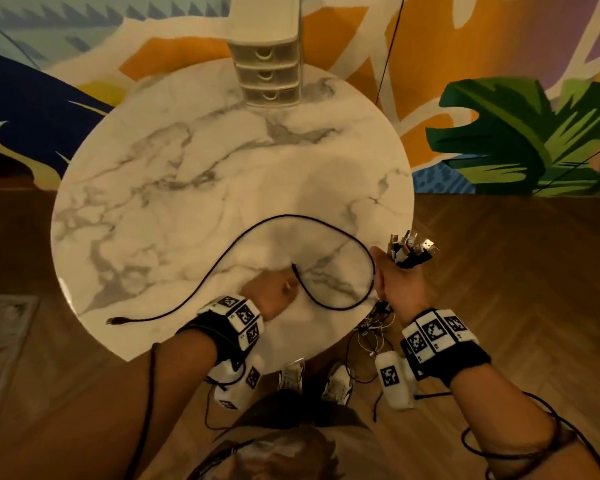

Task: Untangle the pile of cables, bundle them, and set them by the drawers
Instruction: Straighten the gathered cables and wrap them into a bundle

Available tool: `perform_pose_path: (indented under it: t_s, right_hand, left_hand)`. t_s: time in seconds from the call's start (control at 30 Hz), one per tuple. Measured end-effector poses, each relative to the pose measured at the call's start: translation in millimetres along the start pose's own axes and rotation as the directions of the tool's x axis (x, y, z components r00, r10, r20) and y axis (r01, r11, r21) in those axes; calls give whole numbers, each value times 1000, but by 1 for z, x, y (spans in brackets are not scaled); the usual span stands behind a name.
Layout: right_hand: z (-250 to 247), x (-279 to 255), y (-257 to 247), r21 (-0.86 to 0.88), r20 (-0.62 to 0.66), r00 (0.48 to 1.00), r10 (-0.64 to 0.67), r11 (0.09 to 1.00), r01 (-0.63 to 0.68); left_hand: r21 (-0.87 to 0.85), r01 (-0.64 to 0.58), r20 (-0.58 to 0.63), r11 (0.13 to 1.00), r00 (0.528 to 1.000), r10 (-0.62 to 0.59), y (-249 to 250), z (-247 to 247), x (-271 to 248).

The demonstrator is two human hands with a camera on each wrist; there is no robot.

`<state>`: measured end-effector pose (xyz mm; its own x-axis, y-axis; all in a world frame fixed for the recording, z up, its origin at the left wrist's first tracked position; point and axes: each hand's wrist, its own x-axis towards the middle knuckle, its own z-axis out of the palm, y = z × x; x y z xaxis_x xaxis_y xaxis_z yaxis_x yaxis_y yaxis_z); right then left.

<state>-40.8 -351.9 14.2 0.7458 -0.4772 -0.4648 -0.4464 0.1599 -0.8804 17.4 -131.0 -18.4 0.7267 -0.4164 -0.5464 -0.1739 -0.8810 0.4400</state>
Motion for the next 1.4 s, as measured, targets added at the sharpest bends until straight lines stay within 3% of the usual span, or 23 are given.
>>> perform_pose_path:
  t_s: [0.1,0.17,0.23,0.37,0.5,0.6,0.7,0.83,1.0,1.1,1.17,1.27,1.33,1.4]
  right_hand:
    - [3,2,3,10,-5,1000,26,1000,-26]
    - [4,2,5,21,-2,999,54,998,-54]
    - [7,1,5,46,12,998,69,997,-69]
    - [17,0,7,-29,78,995,68,997,-66]
    - [35,-1,11,-57,212,971,108,994,-98]
    - [48,0,10,-121,241,966,92,991,-64]
    - [44,3,0,-89,175,980,94,993,-80]
    - [29,7,-3,-38,69,996,52,998,-50]
    - [14,21,-3,134,-53,996,68,989,-60]
    - [9,22,-5,128,-57,996,62,990,-54]
    - [10,22,-5,127,-70,995,75,990,-65]
    - [10,19,-7,178,-44,995,94,980,-85]
    - [8,14,-8,162,11,998,58,985,-58]
    - [5,9,-10,126,63,998,18,992,-26]
  left_hand:
    - [169,207,-242,964,957,-163,-41,-32,-7]
    - [295,369,-217,882,924,-314,-85,-48,-21]
    - [360,405,-133,840,914,-384,-116,-48,-35]
    - [255,308,-106,916,951,-290,-108,-34,-36]
    - [193,64,-185,979,982,-28,-22,-31,-20]
    - [263,-121,-229,957,956,183,51,-34,-14]
    - [281,-226,-268,933,915,302,83,-32,-15]
    - [217,-299,-165,929,927,337,71,-25,-19]
    - [77,-241,-106,968,963,248,19,-37,-23]
    - [-192,-196,-142,962,975,170,5,-53,-26]
    - [-456,-198,-259,868,962,84,15,-65,-27]
    - [-738,-329,-397,589,918,16,50,-89,-33]
    - [-793,-407,-424,453,903,68,75,-99,-36]
    - [-812,-440,-408,384,898,165,97,-106,-40]
